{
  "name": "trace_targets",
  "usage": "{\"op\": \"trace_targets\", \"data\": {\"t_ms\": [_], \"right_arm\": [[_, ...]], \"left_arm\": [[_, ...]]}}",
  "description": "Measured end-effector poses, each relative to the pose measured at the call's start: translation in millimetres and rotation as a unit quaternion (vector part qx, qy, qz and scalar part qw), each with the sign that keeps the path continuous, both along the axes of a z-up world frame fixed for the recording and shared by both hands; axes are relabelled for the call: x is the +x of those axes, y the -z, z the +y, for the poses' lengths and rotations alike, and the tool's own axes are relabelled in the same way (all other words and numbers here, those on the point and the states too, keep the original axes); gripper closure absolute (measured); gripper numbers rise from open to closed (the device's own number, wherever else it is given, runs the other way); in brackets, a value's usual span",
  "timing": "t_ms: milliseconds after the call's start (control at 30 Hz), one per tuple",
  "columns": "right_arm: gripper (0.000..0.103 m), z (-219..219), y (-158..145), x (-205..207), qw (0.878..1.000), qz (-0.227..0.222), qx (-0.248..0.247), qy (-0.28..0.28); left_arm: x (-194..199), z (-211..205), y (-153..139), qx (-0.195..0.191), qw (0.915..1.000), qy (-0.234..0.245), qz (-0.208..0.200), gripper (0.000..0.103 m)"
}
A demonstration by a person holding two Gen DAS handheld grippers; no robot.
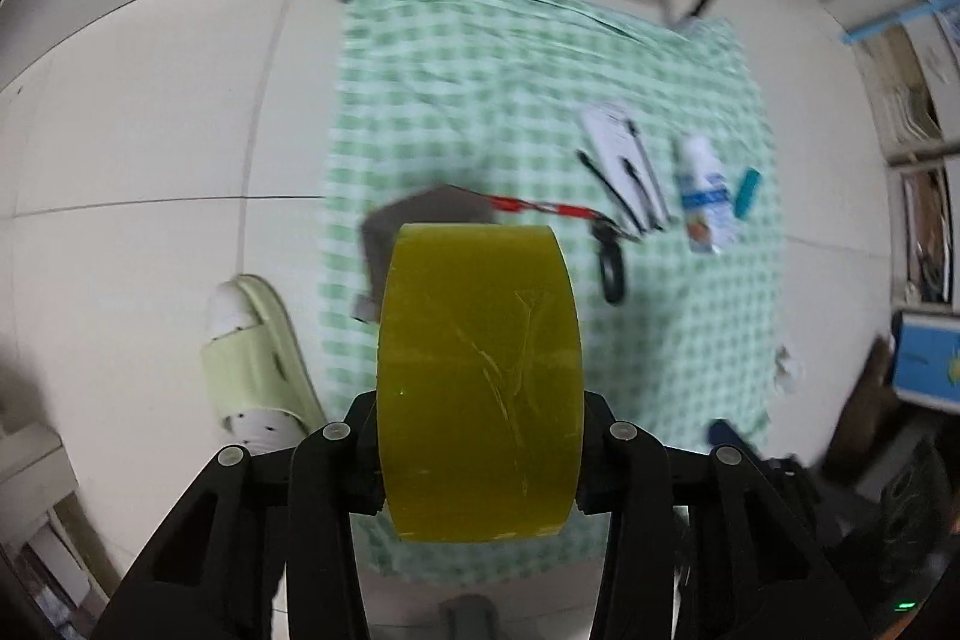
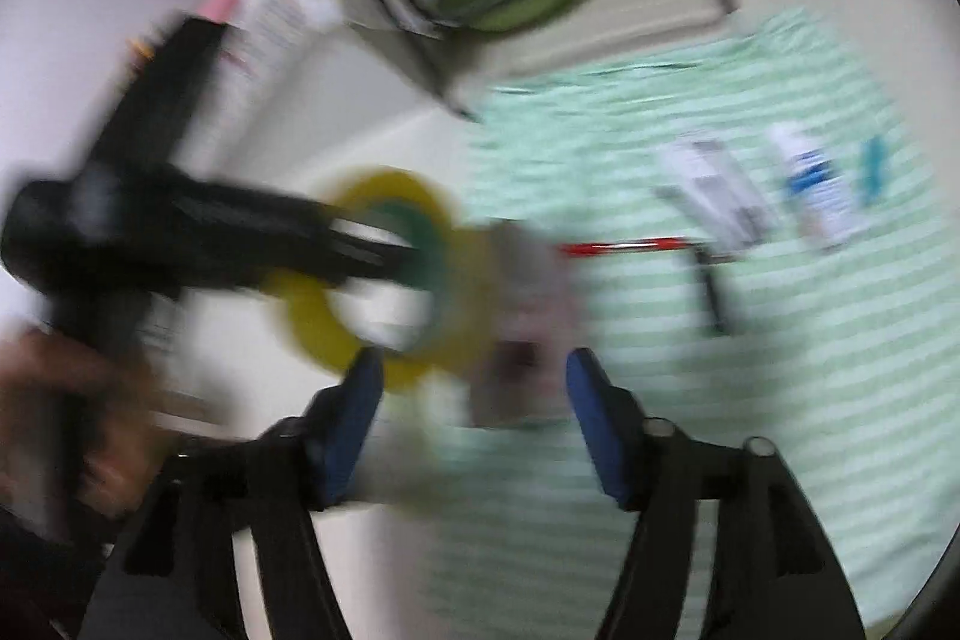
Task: Organize rigid objects
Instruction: 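Lift the yellow tape roll into the cardboard box and open the right gripper, then grasp the black key fob with the right gripper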
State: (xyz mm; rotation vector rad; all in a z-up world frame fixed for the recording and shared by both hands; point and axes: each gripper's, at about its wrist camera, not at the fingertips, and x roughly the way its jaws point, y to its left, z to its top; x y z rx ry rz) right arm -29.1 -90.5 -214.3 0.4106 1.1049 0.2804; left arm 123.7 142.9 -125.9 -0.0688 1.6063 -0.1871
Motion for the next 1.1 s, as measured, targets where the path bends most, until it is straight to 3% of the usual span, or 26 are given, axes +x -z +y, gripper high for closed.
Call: {"op": "trace_targets", "data": {"t_ms": [133,200,267,433,700,767,833,900,967,1033,1100], "right_arm": [[0.029,-7.5,37.5,-5.7,0.985,0.048,-0.166,0.001],[0.022,-15.4,54.5,-9.6,0.977,0.071,-0.203,0.01],[0.022,-22.7,68.0,-14.9,0.97,0.093,-0.222,0.015],[0.01,-36.0,85.3,-25.8,0.964,0.118,-0.236,0.019],[0.01,-43.7,98.9,-25.9,0.958,0.143,-0.245,0.036],[0.01,-46.0,103.5,-25.4,0.96,0.149,-0.235,0.043],[0.01,-47.5,108.3,-24.9,0.962,0.152,-0.22,0.047],[0.01,-48.5,111.6,-23.9,0.965,0.152,-0.207,0.05],[0.01,-49.9,115.6,-20.7,0.969,0.147,-0.189,0.054],[0.016,-52.1,122.4,-13.3,0.974,0.148,-0.16,0.057],[0.036,-53.7,133.0,-1.7,0.977,0.16,-0.125,0.056]], "left_arm": [[1.2,-3.8,18.2,0.01,0.9997,-0.014,0.015,0.063],[-0.4,-17.2,26.9,0.022,0.9994,-0.008,0.024,0.063],[1.3,-26.4,32.8,0.027,0.9991,-0.003,0.033,0.063],[5.3,-39.6,44.5,0.033,0.9986,0.0,0.042,0.063],[4.9,-35.2,47.1,0.012,0.999,0.0,0.044,0.059],[4.2,-30.8,35.0,0.011,0.9996,0.0,0.028,0.052],[6.1,-28.1,19.6,0.005,1.0,-0.004,0.001,0.025],[4.1,-23.8,6.5,-0.002,0.9997,-0.013,-0.02,0.017],[-1.0,-19.5,-2.7,-0.011,0.9994,-0.018,-0.029,0.017],[-6.6,-15.1,-8.8,-0.02,0.9992,-0.016,-0.031,0.017],[-10.7,-10.0,-14.3,-0.021,0.9991,-0.007,-0.036,0.017]]}}
